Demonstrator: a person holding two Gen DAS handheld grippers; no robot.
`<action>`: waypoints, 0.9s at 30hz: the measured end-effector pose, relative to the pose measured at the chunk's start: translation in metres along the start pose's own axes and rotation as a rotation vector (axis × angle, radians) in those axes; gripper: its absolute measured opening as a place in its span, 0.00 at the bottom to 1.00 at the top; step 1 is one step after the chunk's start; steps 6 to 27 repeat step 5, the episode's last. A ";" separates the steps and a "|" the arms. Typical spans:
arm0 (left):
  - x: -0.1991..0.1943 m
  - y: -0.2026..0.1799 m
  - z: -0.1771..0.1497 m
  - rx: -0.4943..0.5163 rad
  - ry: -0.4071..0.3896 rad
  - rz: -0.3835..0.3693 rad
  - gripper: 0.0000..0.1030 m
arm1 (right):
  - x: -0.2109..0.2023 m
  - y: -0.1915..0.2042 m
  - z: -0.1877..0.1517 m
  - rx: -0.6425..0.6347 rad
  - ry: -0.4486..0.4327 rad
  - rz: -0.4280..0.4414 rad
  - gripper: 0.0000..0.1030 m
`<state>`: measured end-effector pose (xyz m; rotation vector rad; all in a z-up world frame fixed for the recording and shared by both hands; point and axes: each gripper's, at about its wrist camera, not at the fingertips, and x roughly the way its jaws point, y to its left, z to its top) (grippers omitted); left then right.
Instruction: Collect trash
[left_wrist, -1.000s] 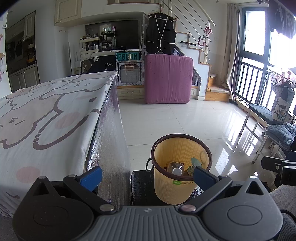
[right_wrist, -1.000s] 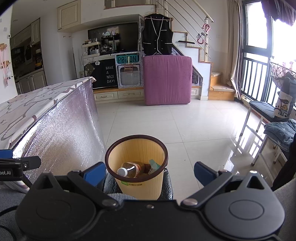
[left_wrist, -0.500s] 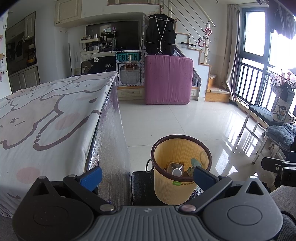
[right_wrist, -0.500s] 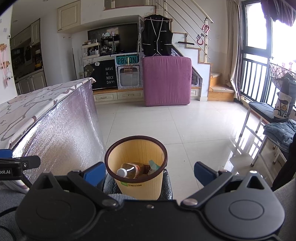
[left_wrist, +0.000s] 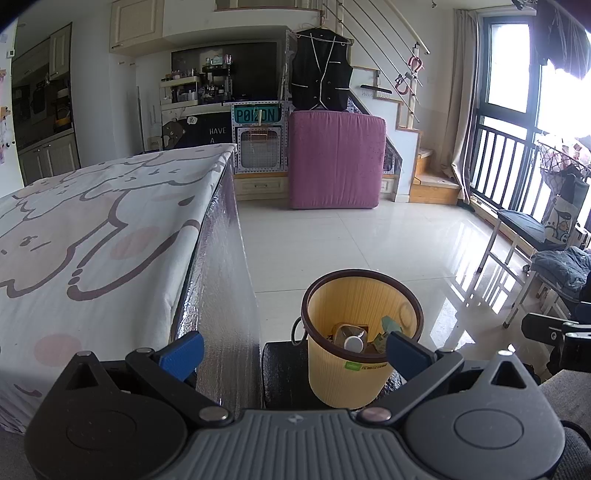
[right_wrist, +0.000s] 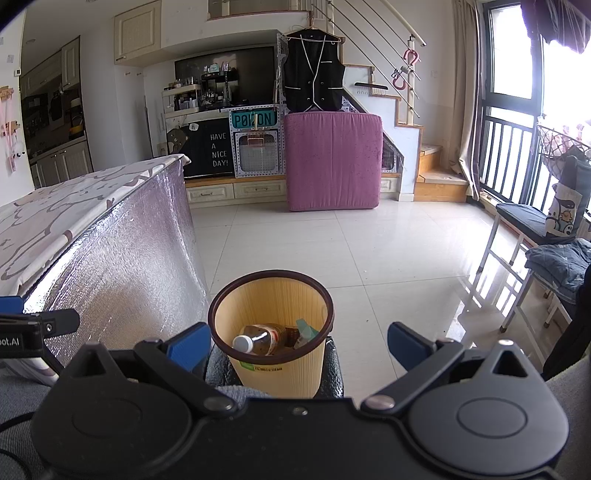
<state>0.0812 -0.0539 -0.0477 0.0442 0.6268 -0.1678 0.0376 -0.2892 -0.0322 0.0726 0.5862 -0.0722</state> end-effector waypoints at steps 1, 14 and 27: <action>0.000 0.000 0.000 0.001 0.000 0.002 1.00 | 0.000 0.000 0.000 0.000 0.000 0.000 1.00; -0.001 0.000 0.000 0.002 -0.005 0.005 1.00 | 0.000 0.000 0.000 0.001 -0.001 -0.001 1.00; -0.001 0.000 0.000 0.002 -0.005 0.005 1.00 | 0.000 0.000 0.000 0.001 -0.001 -0.001 1.00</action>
